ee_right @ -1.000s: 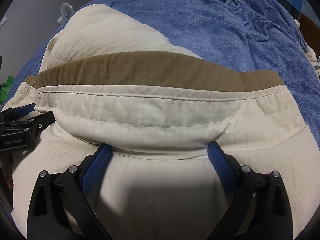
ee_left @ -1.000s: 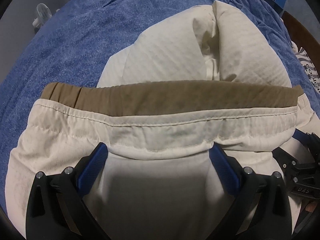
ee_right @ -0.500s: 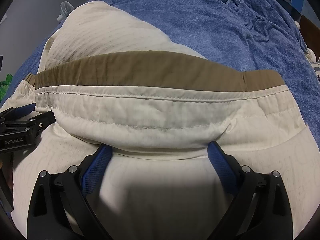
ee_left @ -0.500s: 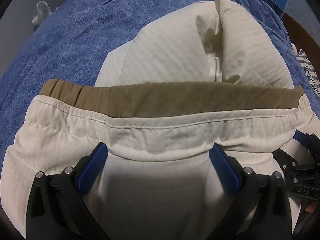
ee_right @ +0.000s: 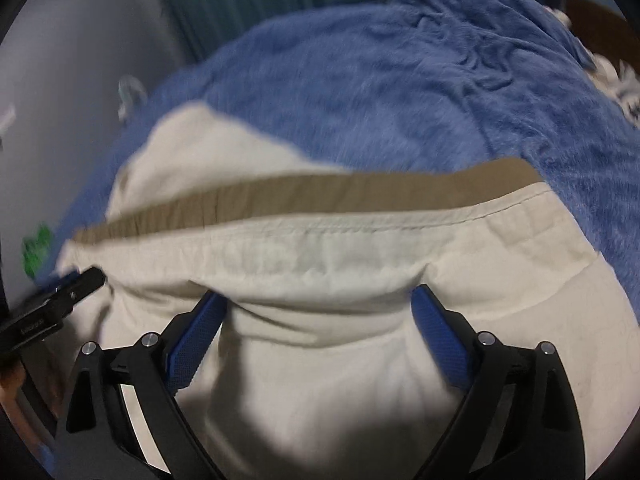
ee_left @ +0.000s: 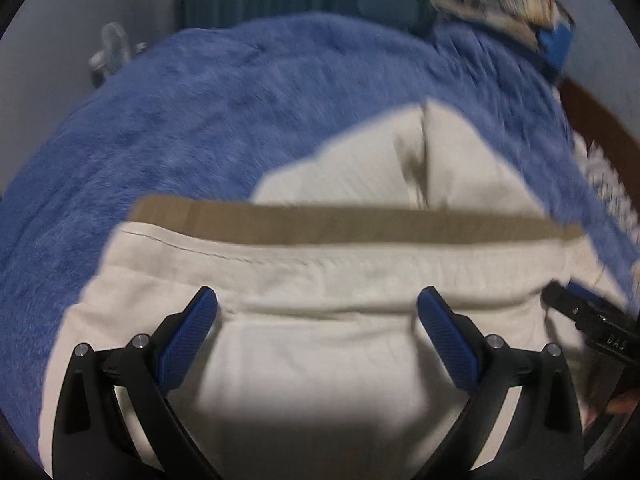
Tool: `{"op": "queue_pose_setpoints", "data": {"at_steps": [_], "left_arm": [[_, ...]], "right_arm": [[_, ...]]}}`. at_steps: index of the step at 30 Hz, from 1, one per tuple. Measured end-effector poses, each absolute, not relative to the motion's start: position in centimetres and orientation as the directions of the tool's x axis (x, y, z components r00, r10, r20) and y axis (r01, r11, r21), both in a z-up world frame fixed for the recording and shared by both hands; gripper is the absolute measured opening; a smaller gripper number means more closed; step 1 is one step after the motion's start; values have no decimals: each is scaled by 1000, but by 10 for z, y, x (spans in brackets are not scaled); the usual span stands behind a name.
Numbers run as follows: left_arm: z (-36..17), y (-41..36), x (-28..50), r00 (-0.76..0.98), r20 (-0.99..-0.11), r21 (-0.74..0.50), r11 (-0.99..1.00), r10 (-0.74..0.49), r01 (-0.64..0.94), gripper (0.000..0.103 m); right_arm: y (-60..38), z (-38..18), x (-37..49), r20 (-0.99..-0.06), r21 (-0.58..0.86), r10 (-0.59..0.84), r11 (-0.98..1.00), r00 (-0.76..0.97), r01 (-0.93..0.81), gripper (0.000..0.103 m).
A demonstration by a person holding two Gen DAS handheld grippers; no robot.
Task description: Fold large clothes
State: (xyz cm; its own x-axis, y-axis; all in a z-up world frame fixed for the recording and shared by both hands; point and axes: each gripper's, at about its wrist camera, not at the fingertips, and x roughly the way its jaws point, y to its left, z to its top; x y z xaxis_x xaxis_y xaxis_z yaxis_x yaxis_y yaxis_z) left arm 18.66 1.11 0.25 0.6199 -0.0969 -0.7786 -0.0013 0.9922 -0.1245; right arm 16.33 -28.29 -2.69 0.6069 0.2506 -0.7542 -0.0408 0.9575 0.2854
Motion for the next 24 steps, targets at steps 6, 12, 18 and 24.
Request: {"op": "queue_pose_setpoints", "data": {"at_steps": [6,12,18,24], "left_arm": [[-15,48,216,511,-860,-84,983,12,-164,97],[-13,39,217,469,-881,-16,988,60,-157,97],[6,26,165,499,-866,-63,998,-40,-29,97],[-8,59,137,483,-876,-20,999,-3,-31,97]], "right_arm": [[-301,-32,170,-757,332,240,942,607,41,89],[-296,-26,165,-775,302,249,953,580,-5,91],[-280,-16,145,-834,104,168,983,525,-150,92],[-322,-16,114,-857,66,126,989,499,-136,92]]}}
